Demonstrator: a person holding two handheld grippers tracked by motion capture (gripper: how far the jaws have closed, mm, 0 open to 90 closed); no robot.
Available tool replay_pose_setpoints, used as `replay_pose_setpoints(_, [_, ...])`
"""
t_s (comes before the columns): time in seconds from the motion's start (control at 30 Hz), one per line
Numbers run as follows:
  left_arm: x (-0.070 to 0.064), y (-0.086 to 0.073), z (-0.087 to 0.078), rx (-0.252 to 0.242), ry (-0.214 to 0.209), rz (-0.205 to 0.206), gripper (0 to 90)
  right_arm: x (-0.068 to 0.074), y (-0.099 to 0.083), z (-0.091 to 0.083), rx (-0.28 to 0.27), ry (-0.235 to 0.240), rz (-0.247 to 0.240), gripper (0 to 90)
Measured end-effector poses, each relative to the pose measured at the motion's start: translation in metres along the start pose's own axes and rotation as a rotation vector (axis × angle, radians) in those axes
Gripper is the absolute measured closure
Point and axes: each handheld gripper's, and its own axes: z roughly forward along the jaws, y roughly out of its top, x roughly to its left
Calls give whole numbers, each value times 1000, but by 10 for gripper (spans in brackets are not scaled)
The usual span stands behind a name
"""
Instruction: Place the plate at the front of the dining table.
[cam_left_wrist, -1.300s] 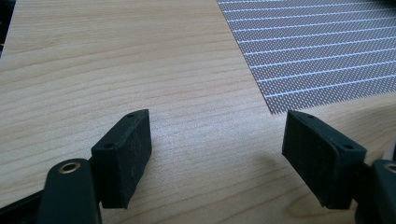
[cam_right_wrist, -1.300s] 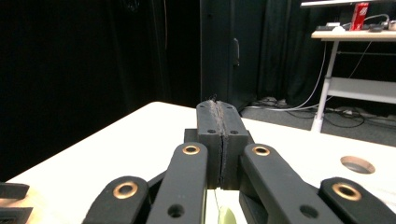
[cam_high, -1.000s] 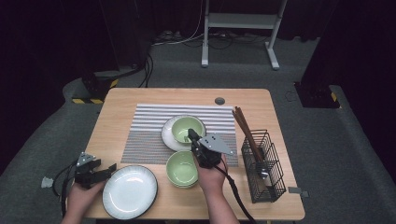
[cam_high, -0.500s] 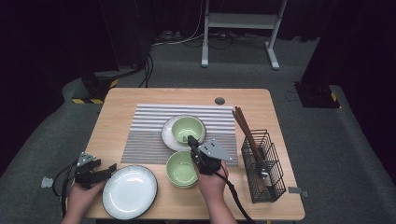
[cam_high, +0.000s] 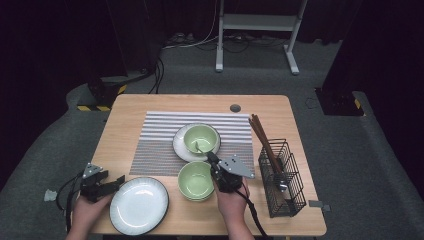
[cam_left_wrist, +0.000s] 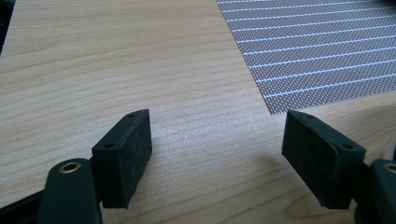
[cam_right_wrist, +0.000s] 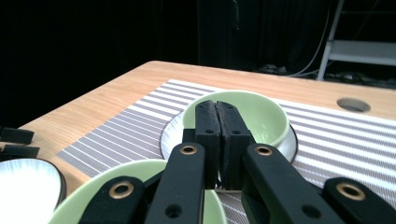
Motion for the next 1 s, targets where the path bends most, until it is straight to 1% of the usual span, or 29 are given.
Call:
replay_pose_setpoints(0.03, [0, 0, 0, 0, -1, -2, 244, -5, -3, 0, 2, -4, 19, 879])
replay_pose_setpoints(0.07, [0, 0, 0, 0, -1, -2, 244, -5, -3, 0, 2, -4, 19, 879])
replay_pose_setpoints(0.1, [0, 0, 0, -1, -1, -1, 244, -9, -5, 0, 5, -12, 26, 877])
replay_pose_setpoints(0.2, [0, 0, 0, 0, -1, 0, 245, -12, -7, 0, 7, -22, 29, 874])
replay_pose_setpoints(0.23, [0, 0, 0, 0, -1, 0, 244, -15, -8, 0, 8, -32, 40, 871])
replay_pose_setpoints(0.27, [0, 0, 0, 0, -1, 0, 244, -15, -8, 0, 8, -32, 40, 871])
replay_pose_setpoints(0.37, [0, 0, 0, 0, -2, -1, 244, -23, -9, -1, 11, -49, 54, 867])
replay_pose_setpoints(0.47, [0, 0, 0, 0, -2, 0, 244, -27, -10, -2, 11, -58, 59, 866])
replay_pose_setpoints(0.63, [0, 0, 0, 0, -1, 0, 245, -36, -12, -2, 14, -65, 92, 866])
replay_pose_setpoints(0.8, [0, 0, 0, 0, -1, 0, 245, -38, -12, 2, 18, -74, 85, 863])
replay_pose_setpoints(1.0, [1, 0, 0, 1, -5, 0, 245, -38, -14, 7, 24, -102, 69, 855])
